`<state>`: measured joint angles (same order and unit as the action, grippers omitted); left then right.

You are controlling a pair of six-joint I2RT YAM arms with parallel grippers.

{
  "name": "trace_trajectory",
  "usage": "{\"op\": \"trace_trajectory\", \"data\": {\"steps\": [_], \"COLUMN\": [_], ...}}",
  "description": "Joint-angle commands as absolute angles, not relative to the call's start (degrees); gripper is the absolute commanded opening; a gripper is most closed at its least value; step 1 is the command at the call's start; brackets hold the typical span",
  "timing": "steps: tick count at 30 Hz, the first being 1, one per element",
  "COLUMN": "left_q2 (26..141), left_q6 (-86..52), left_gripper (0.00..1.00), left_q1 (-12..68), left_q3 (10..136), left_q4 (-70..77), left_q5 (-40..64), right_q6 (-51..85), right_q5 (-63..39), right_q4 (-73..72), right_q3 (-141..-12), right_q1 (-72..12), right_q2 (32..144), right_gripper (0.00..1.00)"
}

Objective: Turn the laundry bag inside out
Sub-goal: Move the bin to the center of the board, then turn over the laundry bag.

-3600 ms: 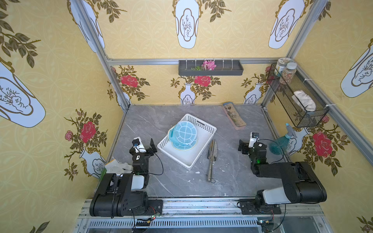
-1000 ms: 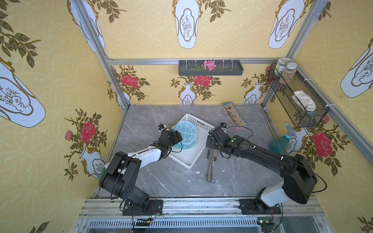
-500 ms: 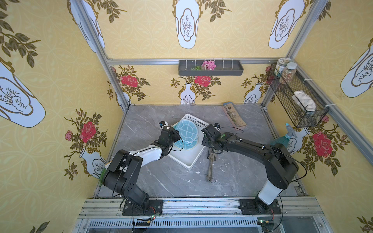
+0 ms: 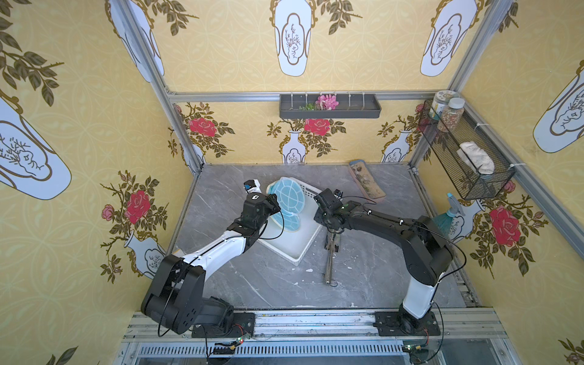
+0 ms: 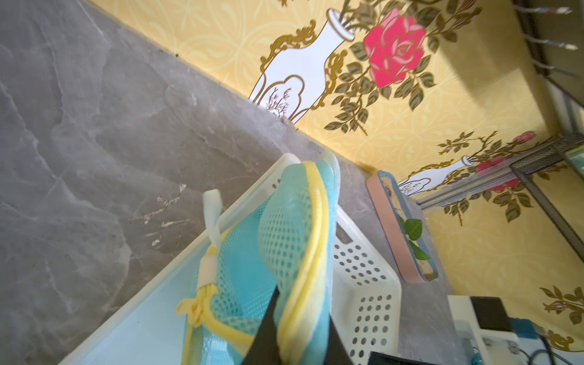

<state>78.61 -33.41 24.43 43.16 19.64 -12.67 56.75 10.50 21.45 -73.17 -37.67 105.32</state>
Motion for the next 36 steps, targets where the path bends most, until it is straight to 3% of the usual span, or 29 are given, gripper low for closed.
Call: {"op": "trace_trajectory", "data": {"steps": [1,9,18,22,27,29,36], "left_q2": [75.59,65.19,58.42,56.70,55.05,54.61,53.83], "left_q6": [-30.99,-30.30,-34.60,-37.48,-43.43,-45.61,-55.04], "left_gripper": [0.13,0.13,0.13,0.13,0.12,0.13,0.14], "left_q1": [24.48,24.44,24.44,24.39,24.26,24.17,23.84], "left_q3": [43.84,45.08,46.54,46.75,47.17,47.35,46.20], "left_q4": [17.95,12.97,8.32,7.85,8.02,8.82,13.92], "left_q5": [-13.29,-13.63,-8.06,-5.95,-3.43,-1.85,4.13], "right_q6": [57.50,58.25,56.84,54.61,48.20,44.18,17.23], "right_q5": [10.38,10.33,10.12,10.30,13.58,15.96,14.59], "right_q4": [22.11,22.62,21.12,20.87,18.57,15.89,-1.38], "right_q3": [-75.02,-80.46,-88.52,-90.63,-85.69,-80.40,-58.82], "right_q1": [-37.22,-35.75,-33.03,-33.22,-33.13,-33.43,-38.87], "right_q2": [106.27,109.91,117.65,118.32,108.38,101.30,76.37], "right_gripper": [0.20,0.10,0.07,0.28,0.86,0.98,0.97]}}
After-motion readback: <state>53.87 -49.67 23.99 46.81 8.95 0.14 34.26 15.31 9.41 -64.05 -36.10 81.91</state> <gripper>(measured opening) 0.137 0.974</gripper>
